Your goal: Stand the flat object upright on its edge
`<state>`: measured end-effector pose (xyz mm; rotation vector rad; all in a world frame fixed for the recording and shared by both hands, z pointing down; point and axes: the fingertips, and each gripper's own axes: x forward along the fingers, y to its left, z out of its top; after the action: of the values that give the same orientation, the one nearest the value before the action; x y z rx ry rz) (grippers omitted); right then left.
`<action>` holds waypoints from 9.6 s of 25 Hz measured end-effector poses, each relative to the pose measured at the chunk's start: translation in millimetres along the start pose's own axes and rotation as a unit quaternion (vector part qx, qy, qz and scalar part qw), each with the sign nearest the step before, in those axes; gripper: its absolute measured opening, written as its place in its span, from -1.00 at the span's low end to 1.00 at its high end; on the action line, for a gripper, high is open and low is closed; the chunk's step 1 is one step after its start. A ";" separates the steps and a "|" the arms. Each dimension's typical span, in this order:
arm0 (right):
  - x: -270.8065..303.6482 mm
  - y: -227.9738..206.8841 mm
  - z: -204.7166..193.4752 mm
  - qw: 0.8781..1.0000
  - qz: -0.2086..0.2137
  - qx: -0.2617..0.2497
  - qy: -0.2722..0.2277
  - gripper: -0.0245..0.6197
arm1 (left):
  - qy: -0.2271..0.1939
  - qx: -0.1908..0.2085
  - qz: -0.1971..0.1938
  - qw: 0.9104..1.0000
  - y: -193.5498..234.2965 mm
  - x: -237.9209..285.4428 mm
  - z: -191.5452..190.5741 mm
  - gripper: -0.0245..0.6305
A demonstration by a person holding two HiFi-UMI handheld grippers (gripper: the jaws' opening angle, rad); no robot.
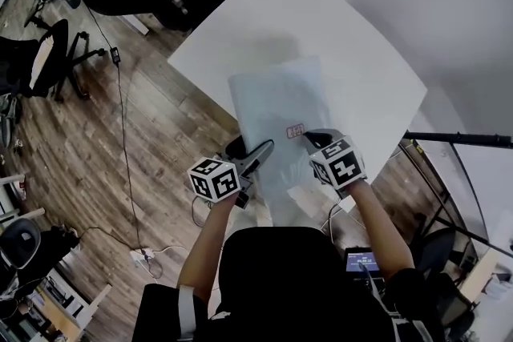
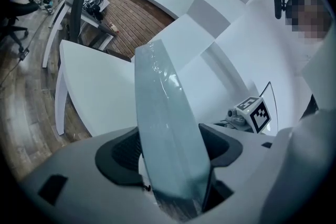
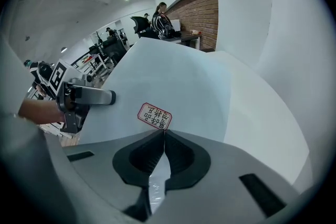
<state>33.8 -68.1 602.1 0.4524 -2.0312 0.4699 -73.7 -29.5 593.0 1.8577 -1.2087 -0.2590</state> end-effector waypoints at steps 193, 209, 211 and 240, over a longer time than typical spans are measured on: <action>-2.0 -296.4 149.7 0.937 -0.126 0.229 -0.230 -0.79 | 0.020 0.464 -0.003 0.886 -47.1 270.8 125.2 0.01; -9.2 -316.9 150.0 0.931 -0.141 0.240 -0.237 -0.79 | 0.016 0.470 -0.019 0.882 -52.3 312.1 132.8 0.01; -10.3 -316.9 148.8 0.931 -0.140 0.241 -0.238 -0.79 | 0.016 0.471 -0.020 0.882 -52.8 312.6 131.7 0.01; -68.9 -264.2 137.6 0.931 -0.128 0.212 -0.268 -0.79 | 0.028 0.478 -0.011 0.878 -90.2 244.9 136.6 0.04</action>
<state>95.9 -354.9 516.1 1.2052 -2.3366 0.6791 27.6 -293.5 510.3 2.6799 -1.3975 0.4810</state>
